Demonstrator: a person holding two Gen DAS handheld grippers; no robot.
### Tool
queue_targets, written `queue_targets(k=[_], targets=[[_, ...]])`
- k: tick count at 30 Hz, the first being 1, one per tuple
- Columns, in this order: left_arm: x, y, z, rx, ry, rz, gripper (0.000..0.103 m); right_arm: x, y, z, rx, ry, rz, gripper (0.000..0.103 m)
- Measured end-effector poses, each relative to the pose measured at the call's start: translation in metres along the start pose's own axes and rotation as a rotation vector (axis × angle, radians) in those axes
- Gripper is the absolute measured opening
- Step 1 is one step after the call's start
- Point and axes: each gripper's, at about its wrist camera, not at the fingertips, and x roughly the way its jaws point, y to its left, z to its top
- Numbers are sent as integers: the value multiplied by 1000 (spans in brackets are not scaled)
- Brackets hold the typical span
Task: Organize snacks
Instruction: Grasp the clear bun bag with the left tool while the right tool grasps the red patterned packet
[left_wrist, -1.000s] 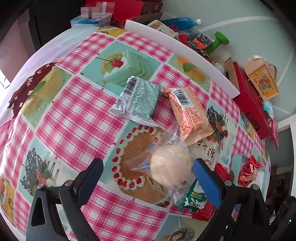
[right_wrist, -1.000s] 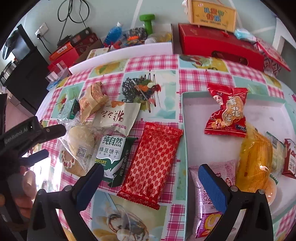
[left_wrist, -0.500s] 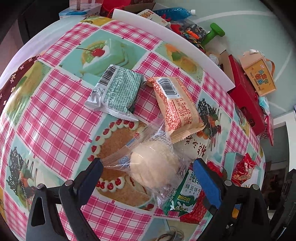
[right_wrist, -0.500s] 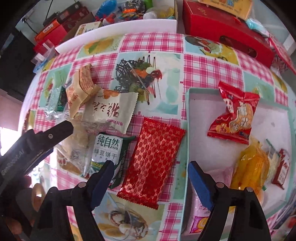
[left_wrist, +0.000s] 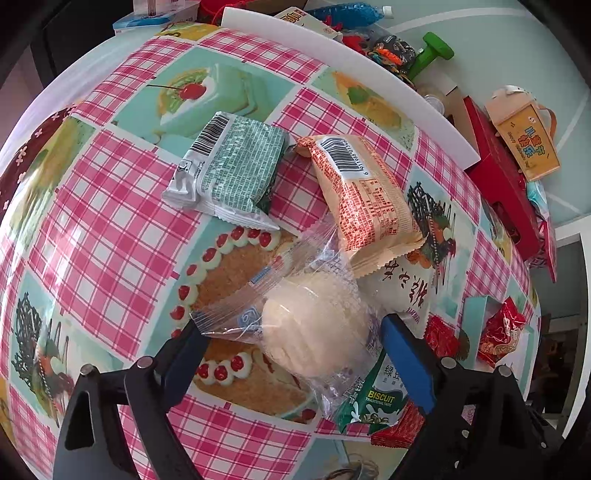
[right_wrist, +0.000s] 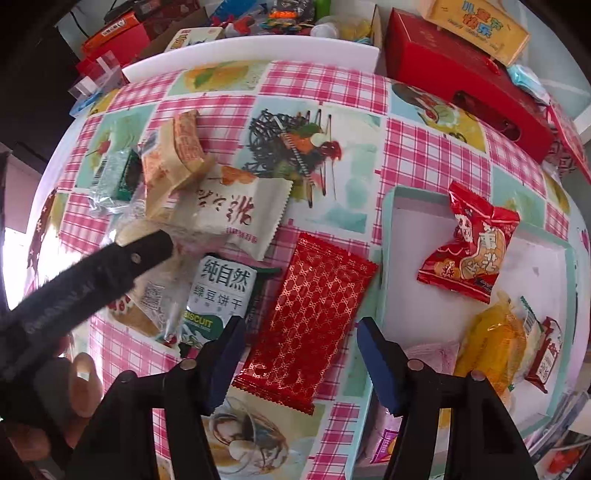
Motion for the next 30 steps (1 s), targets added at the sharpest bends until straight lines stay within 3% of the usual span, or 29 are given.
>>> queue_targets(k=[4, 7, 16, 25, 30], targets=[[-1, -3, -5, 25, -1, -14, 77, 11, 7, 0, -7, 32, -3, 66], [-1, -7, -10, 37, -1, -18, 73, 22, 6, -2, 11, 58, -9, 66], [-9, 0, -23, 55, 0, -6, 72, 43, 5, -6, 68, 34, -1, 68], [-23, 12, -34, 60, 6, -13, 72, 36, 10, -39, 76, -122, -26, 66], [-22, 13, -34, 51, 18, -23, 72, 32, 11, -64, 66, -195, -23, 58]])
